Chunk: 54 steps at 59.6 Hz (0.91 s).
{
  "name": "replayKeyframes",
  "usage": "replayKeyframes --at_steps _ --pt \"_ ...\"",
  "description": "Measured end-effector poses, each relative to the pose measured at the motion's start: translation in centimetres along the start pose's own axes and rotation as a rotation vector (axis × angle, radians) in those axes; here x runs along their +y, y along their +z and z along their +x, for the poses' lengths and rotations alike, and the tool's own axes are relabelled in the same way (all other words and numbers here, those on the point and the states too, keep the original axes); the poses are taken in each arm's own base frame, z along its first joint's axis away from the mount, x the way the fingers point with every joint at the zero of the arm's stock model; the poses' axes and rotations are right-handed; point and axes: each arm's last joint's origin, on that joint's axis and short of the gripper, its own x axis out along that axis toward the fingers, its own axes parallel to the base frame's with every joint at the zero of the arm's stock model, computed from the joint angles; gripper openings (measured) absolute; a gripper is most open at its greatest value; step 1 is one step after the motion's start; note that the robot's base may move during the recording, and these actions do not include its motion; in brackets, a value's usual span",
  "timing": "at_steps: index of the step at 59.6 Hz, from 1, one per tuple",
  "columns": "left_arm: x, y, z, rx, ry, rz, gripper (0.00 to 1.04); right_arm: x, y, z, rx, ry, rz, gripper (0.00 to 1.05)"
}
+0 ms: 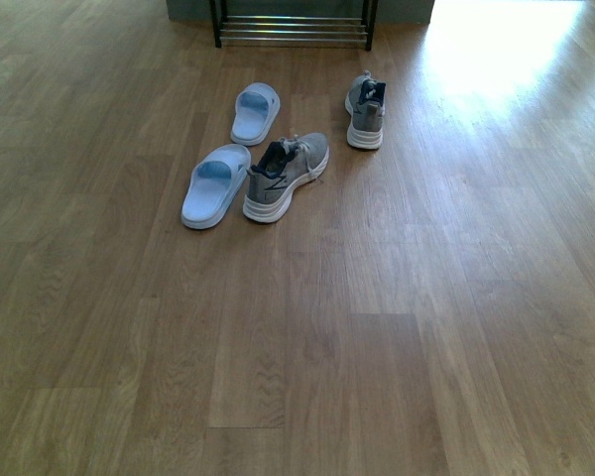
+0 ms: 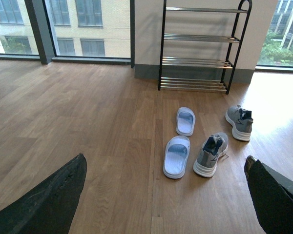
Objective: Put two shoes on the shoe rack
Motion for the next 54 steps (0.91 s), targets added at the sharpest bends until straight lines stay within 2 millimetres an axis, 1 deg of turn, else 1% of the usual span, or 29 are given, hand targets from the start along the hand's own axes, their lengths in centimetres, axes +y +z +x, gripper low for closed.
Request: replayKeyframes --at_steps 54 --pt "0.0 0.0 0.0 0.0 0.0 0.0 0.95 0.0 0.0 0.0 0.0 0.0 0.0 0.95"
